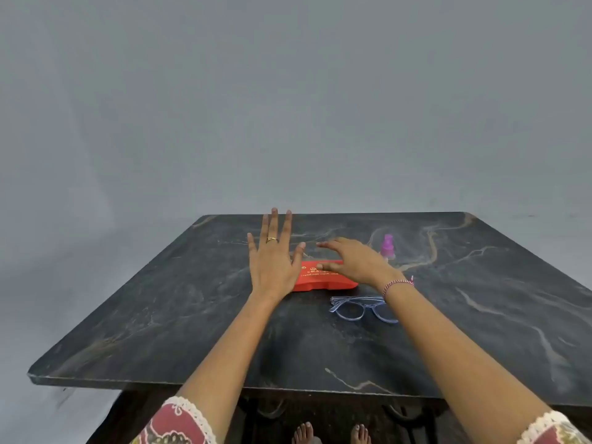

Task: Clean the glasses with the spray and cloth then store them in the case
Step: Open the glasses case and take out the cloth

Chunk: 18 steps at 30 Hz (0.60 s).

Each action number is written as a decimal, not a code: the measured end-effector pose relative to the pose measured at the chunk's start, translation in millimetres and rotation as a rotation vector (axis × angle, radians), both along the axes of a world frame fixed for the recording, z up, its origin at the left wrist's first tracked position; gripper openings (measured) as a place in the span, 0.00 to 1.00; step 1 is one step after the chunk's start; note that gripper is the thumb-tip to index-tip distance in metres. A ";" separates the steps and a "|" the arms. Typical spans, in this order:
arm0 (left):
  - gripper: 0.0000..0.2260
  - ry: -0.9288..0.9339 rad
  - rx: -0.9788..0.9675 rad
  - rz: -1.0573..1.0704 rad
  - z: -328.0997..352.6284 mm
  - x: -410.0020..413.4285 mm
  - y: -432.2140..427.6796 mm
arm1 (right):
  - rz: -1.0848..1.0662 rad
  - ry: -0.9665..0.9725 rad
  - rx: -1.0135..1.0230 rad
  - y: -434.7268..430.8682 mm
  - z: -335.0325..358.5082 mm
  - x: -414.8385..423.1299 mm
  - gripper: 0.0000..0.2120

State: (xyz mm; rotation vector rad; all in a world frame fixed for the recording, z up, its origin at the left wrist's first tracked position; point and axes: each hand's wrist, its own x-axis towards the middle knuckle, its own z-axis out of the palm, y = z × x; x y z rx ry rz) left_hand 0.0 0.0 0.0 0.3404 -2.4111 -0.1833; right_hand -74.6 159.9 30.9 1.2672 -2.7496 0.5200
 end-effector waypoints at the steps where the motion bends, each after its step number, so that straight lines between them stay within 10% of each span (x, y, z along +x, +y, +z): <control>1: 0.28 -0.016 0.006 -0.008 -1.1 -2.6 -0.9 | 0.009 -0.035 0.032 0.0 0.6 -4.0 0.31; 18: 0.20 -0.245 0.441 -0.358 -17.1 -17.6 -49.6 | 0.002 -0.050 0.170 -31.7 -3.7 -20.0 0.32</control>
